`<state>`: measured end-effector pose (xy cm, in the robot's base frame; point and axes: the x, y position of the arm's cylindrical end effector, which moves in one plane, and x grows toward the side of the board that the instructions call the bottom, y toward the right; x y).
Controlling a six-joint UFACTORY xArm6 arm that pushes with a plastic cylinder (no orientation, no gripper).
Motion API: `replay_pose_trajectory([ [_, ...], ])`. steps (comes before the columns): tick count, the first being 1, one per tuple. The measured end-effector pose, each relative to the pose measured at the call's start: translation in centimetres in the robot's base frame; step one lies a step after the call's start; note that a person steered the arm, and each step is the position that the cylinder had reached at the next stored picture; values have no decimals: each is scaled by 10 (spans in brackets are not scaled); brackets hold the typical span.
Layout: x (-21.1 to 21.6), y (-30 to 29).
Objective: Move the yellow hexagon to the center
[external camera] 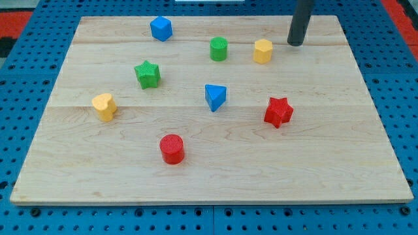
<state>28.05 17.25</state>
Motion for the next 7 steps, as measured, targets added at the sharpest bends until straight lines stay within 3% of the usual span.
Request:
replay_pose_trajectory([
  [2,28,-30],
  [5,3,-56],
  [7,79,-151],
])
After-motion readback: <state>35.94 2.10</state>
